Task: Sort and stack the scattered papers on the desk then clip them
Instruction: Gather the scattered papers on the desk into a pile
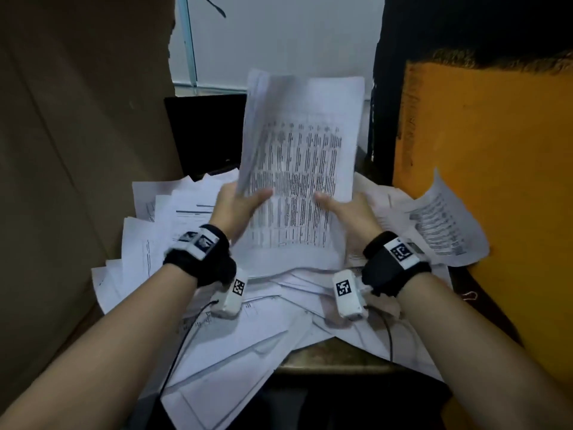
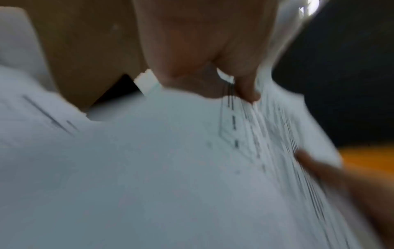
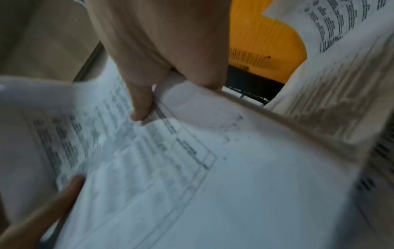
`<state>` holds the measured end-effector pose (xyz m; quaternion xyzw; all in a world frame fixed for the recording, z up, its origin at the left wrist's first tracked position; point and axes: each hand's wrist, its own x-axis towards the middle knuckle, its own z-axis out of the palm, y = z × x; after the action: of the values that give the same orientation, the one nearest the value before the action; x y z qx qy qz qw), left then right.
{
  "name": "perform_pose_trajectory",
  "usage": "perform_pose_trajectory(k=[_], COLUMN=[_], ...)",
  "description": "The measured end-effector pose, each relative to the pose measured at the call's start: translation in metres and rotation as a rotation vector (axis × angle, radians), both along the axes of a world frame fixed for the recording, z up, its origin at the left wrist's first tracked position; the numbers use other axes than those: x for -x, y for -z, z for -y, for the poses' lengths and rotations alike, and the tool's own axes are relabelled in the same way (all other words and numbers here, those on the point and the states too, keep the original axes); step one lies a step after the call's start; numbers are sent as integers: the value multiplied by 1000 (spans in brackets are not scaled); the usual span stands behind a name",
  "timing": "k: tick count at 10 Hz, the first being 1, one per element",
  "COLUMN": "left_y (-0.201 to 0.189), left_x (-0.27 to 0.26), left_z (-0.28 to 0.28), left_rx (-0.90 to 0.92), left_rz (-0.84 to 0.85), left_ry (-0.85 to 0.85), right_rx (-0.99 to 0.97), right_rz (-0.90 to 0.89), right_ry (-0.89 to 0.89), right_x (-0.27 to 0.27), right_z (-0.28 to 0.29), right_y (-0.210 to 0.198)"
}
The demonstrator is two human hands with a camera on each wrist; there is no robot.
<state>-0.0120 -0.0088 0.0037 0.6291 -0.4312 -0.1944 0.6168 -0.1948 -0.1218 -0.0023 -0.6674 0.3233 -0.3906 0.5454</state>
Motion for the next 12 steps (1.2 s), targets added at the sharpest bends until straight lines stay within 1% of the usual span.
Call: perform_pose_trajectory(k=[1, 2, 3, 4, 5, 6, 7, 8, 9, 10, 11, 12], left_y=[5, 35, 60, 75, 76, 82, 91, 93, 93, 93, 100, 112], left_x=[-23, -40, -36, -28, -19, -25, -30, -28, -26, -27, -32, -41], left_z=[-2, -9, -14, -12, -9, -13, -14, -10, -5, -6, -8, -5], left_rx=[81, 68, 12, 8, -31, -74, -143, -226, -257, -246, -163, -120], left_rz=[-238, -622, -756, -918, -1001, -1025, -1015, -910, -826, -821, -921, -925], left_ry=[-69, -31, -5, 13, 7, 30, 0, -28, -75, -92, -91, -69], right_rx=[-76, -338, -514, -473, -371, -56, 229, 196, -85, -402, -691, -739], right_rz=[-32, -316, -462, -544, -495, -546, -292, 75, 259, 172, 4, -150], right_ry=[11, 99, 36, -10, 42, 255, 553, 629, 445, 227, -3, -134], right_x=[7, 15, 4, -19, -34, -26, -4, 13, 14, 3, -11, -23], right_z=[23, 51, 58, 55, 49, 46, 45, 46, 36, 15, -12, -29], right_y=[-7, 25, 56, 75, 82, 50, 1, -22, -17, 2, 22, 50])
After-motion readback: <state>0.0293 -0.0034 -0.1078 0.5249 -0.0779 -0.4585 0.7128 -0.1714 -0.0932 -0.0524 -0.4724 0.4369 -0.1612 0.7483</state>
